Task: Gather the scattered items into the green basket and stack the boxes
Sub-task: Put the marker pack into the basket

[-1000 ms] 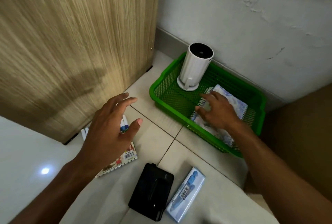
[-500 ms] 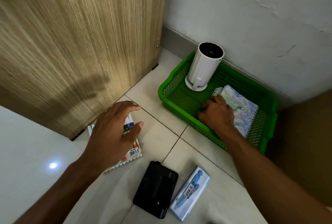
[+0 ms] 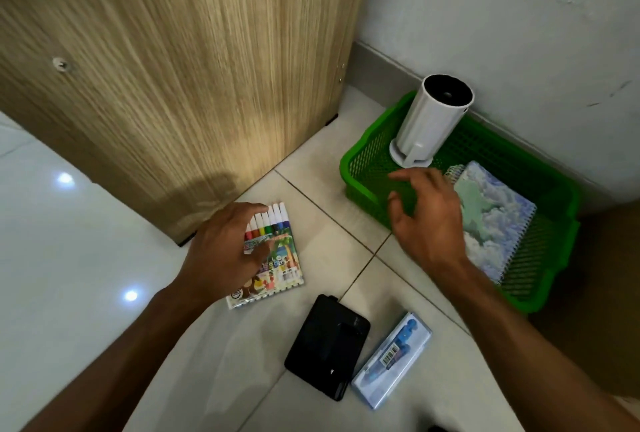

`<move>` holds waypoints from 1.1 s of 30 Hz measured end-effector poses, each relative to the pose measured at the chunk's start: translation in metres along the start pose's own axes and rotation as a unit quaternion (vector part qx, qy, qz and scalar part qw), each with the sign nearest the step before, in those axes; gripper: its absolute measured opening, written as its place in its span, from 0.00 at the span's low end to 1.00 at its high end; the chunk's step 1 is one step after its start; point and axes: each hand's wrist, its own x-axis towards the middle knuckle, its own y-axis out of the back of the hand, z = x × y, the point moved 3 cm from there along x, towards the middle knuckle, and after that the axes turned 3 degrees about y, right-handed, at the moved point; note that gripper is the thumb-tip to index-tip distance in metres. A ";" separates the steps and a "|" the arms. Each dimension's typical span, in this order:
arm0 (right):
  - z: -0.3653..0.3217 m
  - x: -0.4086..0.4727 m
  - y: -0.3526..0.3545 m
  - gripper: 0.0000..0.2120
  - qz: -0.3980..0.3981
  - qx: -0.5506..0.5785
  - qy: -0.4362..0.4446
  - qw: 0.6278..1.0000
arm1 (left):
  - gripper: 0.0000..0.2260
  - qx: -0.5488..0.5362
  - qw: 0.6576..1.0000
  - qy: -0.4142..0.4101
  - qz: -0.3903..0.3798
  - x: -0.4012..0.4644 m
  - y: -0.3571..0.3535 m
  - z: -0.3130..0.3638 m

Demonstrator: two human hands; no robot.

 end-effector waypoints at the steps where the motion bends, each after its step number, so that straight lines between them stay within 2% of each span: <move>1: -0.013 -0.005 -0.004 0.14 -0.003 0.004 0.031 0.999 | 0.24 0.016 1.000 0.009 -0.014 0.001 -0.003 -0.004; 5: -0.049 -0.028 -0.028 0.14 -0.058 -0.002 0.115 0.992 | 0.31 0.063 0.997 0.033 -0.038 0.006 -0.011 -0.014; 8: -0.057 -0.046 -0.053 0.18 -0.163 0.036 0.121 0.979 | 0.32 0.082 0.994 0.057 -0.042 0.011 -0.011 -0.021; 12: -0.053 -0.069 -0.087 0.32 -0.303 0.082 0.017 0.949 | 0.33 0.092 0.992 0.075 -0.047 0.011 -0.014 -0.025; 17: -0.059 -0.069 -0.104 0.44 -0.339 0.133 -0.005 0.931 | 0.36 0.067 0.993 0.090 -0.027 0.010 -0.007 -0.022; 20: -0.066 -0.068 -0.104 0.58 -0.369 0.142 0.019 0.918 | 0.30 0.036 0.997 0.062 -0.020 0.011 -0.001 -0.006; 22: -0.072 -0.070 -0.101 0.66 -0.359 0.156 0.053 0.919 | 0.26 0.032 0.999 0.026 -0.015 0.014 0.004 0.008; 24: -0.078 -0.070 -0.097 0.69 -0.315 0.164 0.088 0.931 | 0.24 0.034 0.999 -0.006 -0.003 0.018 0.012 0.024; 27: -0.081 -0.065 -0.086 0.64 -0.214 0.139 0.129 0.958 | 0.23 0.033 0.998 -0.033 0.033 0.022 0.027 0.045; 33: -0.079 -0.045 -0.052 0.60 -0.144 0.077 0.164 0.973 | 0.23 0.017 0.991 -0.094 0.098 0.027 0.046 0.075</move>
